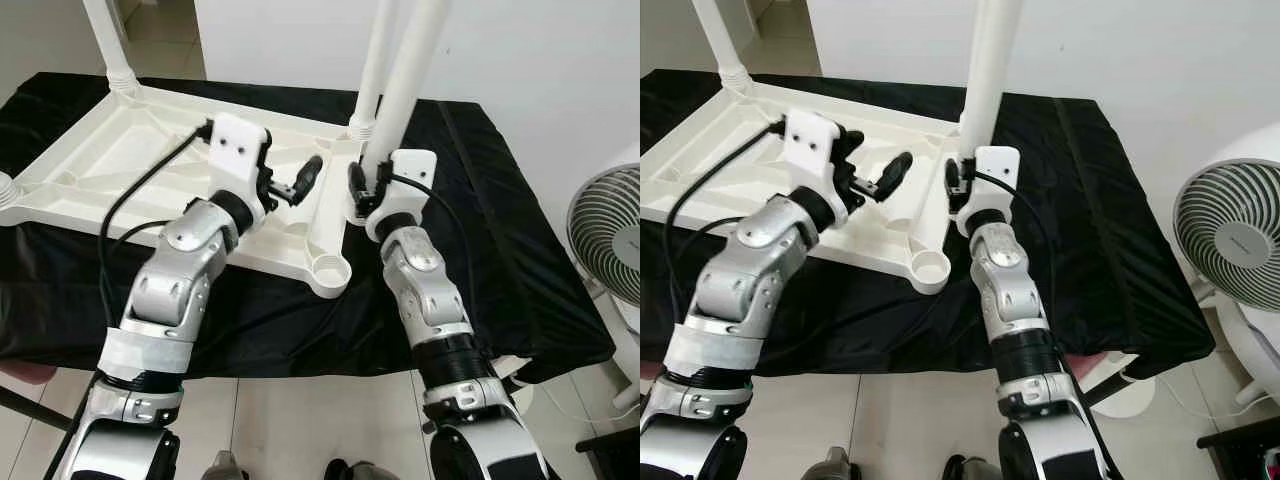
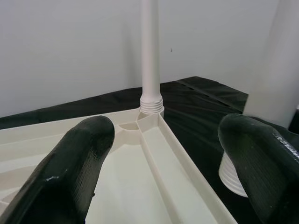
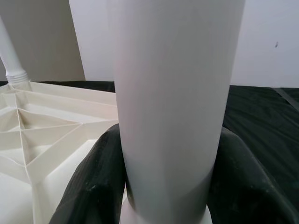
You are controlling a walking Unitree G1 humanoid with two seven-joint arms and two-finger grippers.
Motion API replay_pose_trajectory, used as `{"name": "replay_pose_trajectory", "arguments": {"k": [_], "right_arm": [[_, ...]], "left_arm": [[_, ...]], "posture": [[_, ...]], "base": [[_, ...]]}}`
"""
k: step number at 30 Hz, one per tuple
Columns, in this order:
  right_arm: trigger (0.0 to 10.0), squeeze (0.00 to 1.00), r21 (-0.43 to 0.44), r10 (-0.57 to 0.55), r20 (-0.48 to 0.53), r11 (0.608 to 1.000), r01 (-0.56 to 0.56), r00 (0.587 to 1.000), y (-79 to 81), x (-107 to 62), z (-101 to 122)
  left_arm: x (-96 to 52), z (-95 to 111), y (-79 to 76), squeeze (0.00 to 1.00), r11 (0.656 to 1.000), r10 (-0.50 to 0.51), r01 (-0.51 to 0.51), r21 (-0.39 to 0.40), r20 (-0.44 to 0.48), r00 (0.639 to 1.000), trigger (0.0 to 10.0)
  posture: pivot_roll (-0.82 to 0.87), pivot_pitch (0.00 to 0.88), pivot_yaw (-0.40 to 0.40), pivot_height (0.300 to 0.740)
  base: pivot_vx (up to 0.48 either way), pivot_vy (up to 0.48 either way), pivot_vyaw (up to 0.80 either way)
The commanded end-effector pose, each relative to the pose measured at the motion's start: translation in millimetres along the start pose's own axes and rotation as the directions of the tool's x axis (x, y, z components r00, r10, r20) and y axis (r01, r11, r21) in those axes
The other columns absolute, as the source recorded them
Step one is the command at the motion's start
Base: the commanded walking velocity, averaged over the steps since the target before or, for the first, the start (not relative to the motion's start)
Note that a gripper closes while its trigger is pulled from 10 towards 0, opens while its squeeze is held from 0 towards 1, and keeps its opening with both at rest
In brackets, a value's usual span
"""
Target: Building children table
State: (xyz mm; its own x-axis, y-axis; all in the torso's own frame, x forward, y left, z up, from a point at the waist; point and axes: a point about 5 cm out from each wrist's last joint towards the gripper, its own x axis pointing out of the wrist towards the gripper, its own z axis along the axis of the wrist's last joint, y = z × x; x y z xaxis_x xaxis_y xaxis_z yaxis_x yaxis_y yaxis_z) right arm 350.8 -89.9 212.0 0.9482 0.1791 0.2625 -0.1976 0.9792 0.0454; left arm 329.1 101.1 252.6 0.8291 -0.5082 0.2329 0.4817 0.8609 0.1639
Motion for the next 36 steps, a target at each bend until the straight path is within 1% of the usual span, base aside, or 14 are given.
{"name": "replay_pose_trajectory", "arguments": {"k": [1, 4, 7, 9, 10, 11, 14, 16, 22, 25, 26, 28, 31, 36], "right_arm": [[10.0, 0.0, -0.004, 0.016, 0.032, 1.0, -0.016, 0.999, 2.1, -0.5, 5.2], [10.0, 0.0, -0.001, 0.023, 0.04, 1.0, -0.023, 0.999, 0.1, -3.5, 5.5], [10.0, 0.0, 0.005, 0.018, 0.035, 1.0, -0.018, 0.999, -7.3, -11.6, 2.4], [10.0, 0.0, 0.005, 0.018, 0.035, 1.0, -0.018, 0.999, -7.3, -11.6, 2.4], [10.0, 0.0, 0.004, 0.017, 0.032, 1.0, -0.017, 0.999, -8.3, -13.3, 1.9], [10.0, 0.0, 0.001, 0.015, 0.031, 1.0, -0.015, 0.999, -9.5, -14.5, 1.9], [10.0, 0.0, -0.001, 0.014, 0.034, 1.0, -0.014, 0.999, -10.7, -15.3, 2.4], [10.0, 0.0, -0.01, 0.004, 0.041, 1.0, -0.004, 0.999, -16.0, -17.0, 4.2], [10.0, 0.0, -0.022, -0.013, 0.048, 1.0, 0.014, 0.999, -23.5, -18.7, 5.9], [10.0, 0.0, -0.045, -0.041, 0.048, 0.998, 0.043, 0.998, -35.6, -22.8, 7.1], [10.0, 0.0, -0.045, -0.041, 0.048, 0.998, 0.043, 0.998, -35.6, -22.8, 7.1], [10.0, 0.0, -0.055, -0.051, 0.043, 0.997, 0.053, 0.998, -40.2, -25.3, 6.5], [10.0, 0.0, -0.067, -0.053, 0.039, 0.996, 0.056, 0.998, -42.3, -26.9, 5.9], [10.0, 0.0, -0.077, -0.056, 0.037, 0.995, 0.058, 0.998, -44.3, -29.0, 6.1]], "left_arm": [[0.4, -2.4, -5.7, 0.0, 0.998, -0.061, 0.061, 0.01, -0.003, 0.998, 10.0], [-0.7, -5.7, -7.9, 0.0, 0.998, -0.065, 0.065, 0.009, -0.011, 0.998, 10.0], [-10.6, -30.1, -18.0, 0.0, 0.983, -0.122, 0.134, 0.128, -0.1, 0.988, 10.0], [-10.6, -30.1, -18.0, 0.0, 0.983, -0.122, 0.134, 0.128, -0.1, 0.988, 10.0], [-14.2, -36.8, -19.1, 0.0, 0.973, -0.144, 0.163, 0.166, -0.12, 0.982, 10.0], [-18.0, -44.1, -18.8, 0.0, 0.964, -0.17, 0.196, 0.177, -0.151, 0.974, 10.0], [-21.2, -49.0, -18.5, 0.0, 0.955, -0.192, 0.224, 0.192, -0.171, 0.966, 10.0], [-27.4, -58.6, -17.2, 0.0, 0.935, -0.221, 0.268, 0.233, -0.211, 0.952, 10.0], [-31.6, -65.9, -17.6, 0.0, 0.92, -0.239, 0.3, 0.254, -0.243, 0.94, 10.0], [-40.0, -74.3, -21.2, 0.0, 0.886, -0.311, 0.384, 0.259, -0.282, 0.908, 10.0], [-40.0, -74.3, -21.2, 0.0, 0.886, -0.311, 0.384, 0.259, -0.282, 0.908, 10.0], [-42.4, -82.5, -19.3, 0.0, 0.845, -0.314, 0.42, 0.332, -0.327, 0.891, 10.0], [-43.8, -88.6, -20.5, 0.0, 0.826, -0.343, 0.458, 0.328, -0.352, 0.871, 10.0], [-45.3, -93.9, -22.0, 0.0, 0.81, -0.374, 0.496, 0.314, -0.376, 0.848, 10.0]], "posture": [[0.11, 0.074, -0.045, 0.74], [0.11, 0.075, -0.042, 0.74], [0.12, 0.079, -0.042, 0.74], [0.12, 0.079, -0.042, 0.74], [0.13, 0.079, -0.042, 0.74], [0.13, 0.078, -0.039, 0.74], [0.13, 0.078, -0.038, 0.74], [0.12, 0.076, -0.035, 0.74], [0.12, 0.074, -0.033, 0.74], [0.11, 0.073, -0.029, 0.74], [0.11, 0.073, -0.029, 0.74], [0.11, 0.071, -0.027, 0.74], [0.1, 0.07, -0.024, 0.74], [0.09, 0.069, -0.02, 0.74]], "base": [[0.0, 0.0, 0.0], [0.0, 0.0, 0.0], [0.0, 0.0, 0.0], [0.0, 0.0, 0.0], [0.0, 0.0, 0.0], [0.0, 0.0, 0.0], [0.0, 0.0, 0.0], [0.0, 0.0, 0.0], [0.0, 0.0, 0.0], [0.0, 0.0, 0.0], [0.0, 0.0, 0.0], [0.0, 0.0, 0.0], [0.0, 0.0, 0.0], [0.0, 0.0, 0.0]]}}
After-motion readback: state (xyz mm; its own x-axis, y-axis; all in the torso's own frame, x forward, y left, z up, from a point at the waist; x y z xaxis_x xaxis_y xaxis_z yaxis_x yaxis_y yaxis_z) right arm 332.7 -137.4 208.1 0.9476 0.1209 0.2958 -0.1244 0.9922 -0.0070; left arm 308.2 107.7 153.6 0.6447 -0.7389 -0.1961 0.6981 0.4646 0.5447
